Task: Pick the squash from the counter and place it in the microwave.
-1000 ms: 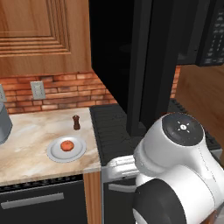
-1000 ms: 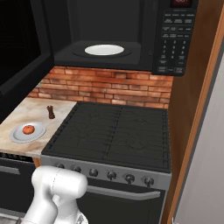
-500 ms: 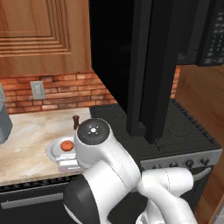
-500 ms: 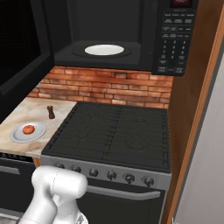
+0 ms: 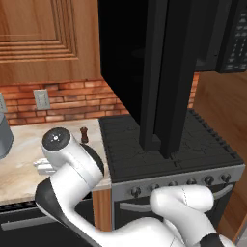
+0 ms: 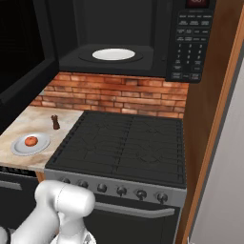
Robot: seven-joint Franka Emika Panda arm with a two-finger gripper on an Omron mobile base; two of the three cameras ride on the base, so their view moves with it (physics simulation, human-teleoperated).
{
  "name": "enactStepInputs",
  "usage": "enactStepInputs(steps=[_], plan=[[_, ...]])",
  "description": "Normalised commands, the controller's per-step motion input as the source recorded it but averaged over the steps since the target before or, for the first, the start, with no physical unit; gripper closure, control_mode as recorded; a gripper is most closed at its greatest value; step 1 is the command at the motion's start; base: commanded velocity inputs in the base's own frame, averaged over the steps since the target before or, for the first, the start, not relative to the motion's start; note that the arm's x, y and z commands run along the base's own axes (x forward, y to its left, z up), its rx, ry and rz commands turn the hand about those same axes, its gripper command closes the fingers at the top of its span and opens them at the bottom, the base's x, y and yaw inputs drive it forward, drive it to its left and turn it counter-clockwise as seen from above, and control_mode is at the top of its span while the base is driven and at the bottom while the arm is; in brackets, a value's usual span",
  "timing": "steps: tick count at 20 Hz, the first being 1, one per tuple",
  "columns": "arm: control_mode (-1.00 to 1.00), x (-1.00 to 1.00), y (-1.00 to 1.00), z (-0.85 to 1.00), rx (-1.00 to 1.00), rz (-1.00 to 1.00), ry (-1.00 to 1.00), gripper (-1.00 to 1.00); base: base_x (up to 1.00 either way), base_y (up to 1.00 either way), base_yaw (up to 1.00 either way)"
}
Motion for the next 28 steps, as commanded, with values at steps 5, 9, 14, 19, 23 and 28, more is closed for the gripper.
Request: enactStepInputs(steps=[5,9,14,19,23,28], plan=[[-1.0,1.0,0.47,-0.35,-0.03,-0.18,0.0,-1.0,0.0,0.0,0.0],[-1.0,1.0,0.03,-0.35,0.0,-0.21,0.0,-1.0,0.0,0.0,0.0],[-1.0,0.83,0.1,-0.54,0.0,-0.24,0.01,-1.0,0.0,0.0,0.0],[-1.0,0.6,0.32,-0.48,-0.02,-0.27,0.0,-1.0,0.0,0.0,0.0],[-1.0,0.46,0.13,-0.18,-0.02,-0.27,0.05,-1.0,0.0,0.0,0.0],[-1.0,0.36,0.0,0.0,-0.04,-0.23,0.12,-1.0,0.0,0.0,0.0]])
